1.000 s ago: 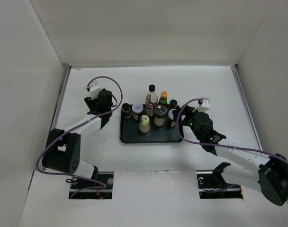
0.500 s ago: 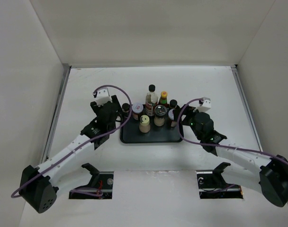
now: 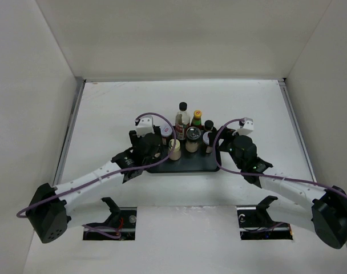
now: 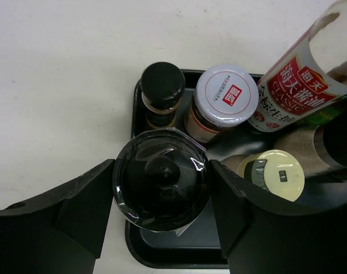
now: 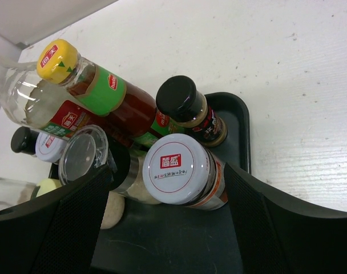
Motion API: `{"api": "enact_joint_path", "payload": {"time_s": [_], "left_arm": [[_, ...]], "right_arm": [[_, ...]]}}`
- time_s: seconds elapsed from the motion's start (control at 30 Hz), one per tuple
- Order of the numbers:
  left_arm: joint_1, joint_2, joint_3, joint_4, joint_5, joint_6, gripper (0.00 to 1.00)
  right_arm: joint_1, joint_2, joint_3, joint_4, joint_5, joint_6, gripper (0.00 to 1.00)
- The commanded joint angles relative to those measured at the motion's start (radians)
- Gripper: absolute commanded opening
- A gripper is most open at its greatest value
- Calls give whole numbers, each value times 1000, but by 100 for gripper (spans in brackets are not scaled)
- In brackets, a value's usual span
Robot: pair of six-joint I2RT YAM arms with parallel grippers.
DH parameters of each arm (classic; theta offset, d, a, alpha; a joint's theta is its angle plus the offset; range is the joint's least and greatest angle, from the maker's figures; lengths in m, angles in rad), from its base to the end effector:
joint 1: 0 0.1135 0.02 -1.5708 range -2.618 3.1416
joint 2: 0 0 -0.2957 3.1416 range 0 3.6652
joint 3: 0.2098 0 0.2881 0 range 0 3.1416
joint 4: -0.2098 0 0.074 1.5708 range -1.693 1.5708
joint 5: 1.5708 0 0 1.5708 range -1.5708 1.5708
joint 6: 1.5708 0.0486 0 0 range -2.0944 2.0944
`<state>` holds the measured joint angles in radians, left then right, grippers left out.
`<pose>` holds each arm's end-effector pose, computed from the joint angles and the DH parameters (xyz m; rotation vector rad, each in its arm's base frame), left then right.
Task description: Organize the condiment bottles
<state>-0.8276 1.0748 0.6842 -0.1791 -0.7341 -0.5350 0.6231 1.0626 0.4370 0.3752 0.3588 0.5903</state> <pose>0.1968 -0.1660 0.2624 -0.1209 1.9802 -0.0891 0.2174 0.1352 0.2258 0.2263 1.8236 0.5344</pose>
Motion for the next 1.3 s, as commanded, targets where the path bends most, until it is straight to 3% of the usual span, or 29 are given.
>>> {"api": "enact_joint_path", "payload": {"time_s": [0.0, 0.33, 0.5, 0.83, 0.9, 0.93, 1.17, 1.27], "left_arm": [[2, 31, -2, 157, 33, -3, 45], [15, 171, -23, 282, 72, 12, 46], [25, 186, -32, 303, 61, 29, 51], [29, 126, -51, 303, 61, 53, 76], [23, 102, -54, 294, 46, 61, 95], [22, 88, -55, 290, 35, 66, 100], [20, -70, -98, 296, -21, 93, 100], [60, -171, -147, 334, -34, 81, 100]], "right_arm": [[-3, 2, 16, 59, 8, -7, 83], [2, 25, 22, 64, 11, -11, 84], [2, 27, 23, 64, 11, -14, 83], [-1, 30, 22, 64, 8, -10, 84], [2, 22, 22, 62, 12, -14, 84], [2, 14, 20, 62, 14, -14, 85], [0, -38, -3, 64, 58, -4, 87], [0, -56, -15, 64, 110, -3, 100]]}}
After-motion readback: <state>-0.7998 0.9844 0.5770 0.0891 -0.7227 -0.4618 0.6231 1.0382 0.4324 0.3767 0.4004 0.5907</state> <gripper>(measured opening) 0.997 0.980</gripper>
